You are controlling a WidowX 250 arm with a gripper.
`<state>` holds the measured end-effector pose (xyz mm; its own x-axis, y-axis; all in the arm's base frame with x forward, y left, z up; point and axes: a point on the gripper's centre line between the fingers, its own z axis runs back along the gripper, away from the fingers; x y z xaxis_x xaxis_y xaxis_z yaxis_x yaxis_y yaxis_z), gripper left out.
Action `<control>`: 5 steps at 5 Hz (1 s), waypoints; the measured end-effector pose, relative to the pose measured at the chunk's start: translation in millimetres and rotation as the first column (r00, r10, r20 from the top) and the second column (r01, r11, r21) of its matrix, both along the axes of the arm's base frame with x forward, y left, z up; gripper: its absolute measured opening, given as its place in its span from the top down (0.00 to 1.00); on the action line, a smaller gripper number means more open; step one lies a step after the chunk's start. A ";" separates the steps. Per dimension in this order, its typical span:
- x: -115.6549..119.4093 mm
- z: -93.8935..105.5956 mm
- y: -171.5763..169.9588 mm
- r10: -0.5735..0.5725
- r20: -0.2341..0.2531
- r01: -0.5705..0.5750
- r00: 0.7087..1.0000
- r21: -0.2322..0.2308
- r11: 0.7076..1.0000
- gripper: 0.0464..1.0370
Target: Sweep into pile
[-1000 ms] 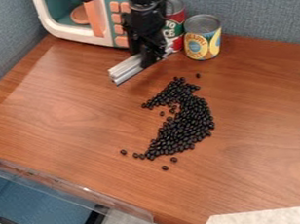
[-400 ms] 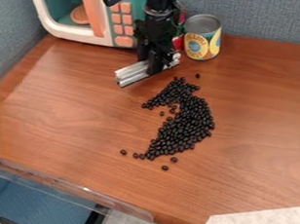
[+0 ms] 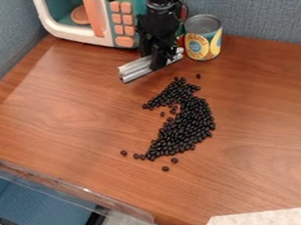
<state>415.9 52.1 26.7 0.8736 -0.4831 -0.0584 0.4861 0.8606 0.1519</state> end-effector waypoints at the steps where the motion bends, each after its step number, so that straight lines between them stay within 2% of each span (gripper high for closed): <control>1: 1.9 -1.9 5.7 0.033 -0.023 -0.034 0.999 -0.011 0.999 0.68; 2: 10.7 -1.9 11.7 0.134 -0.019 -0.135 0.991 -0.037 0.990 0.68; 3: 17.7 2.6 31.6 0.260 -0.040 -0.263 0.965 -0.116 0.958 0.68; 4: -6.3 -27.2 66.3 0.302 0.000 -0.299 0.953 -0.131 0.945 0.68; 5: -42.6 -32.6 100.8 0.292 0.097 -0.280 0.952 -0.118 0.953 0.68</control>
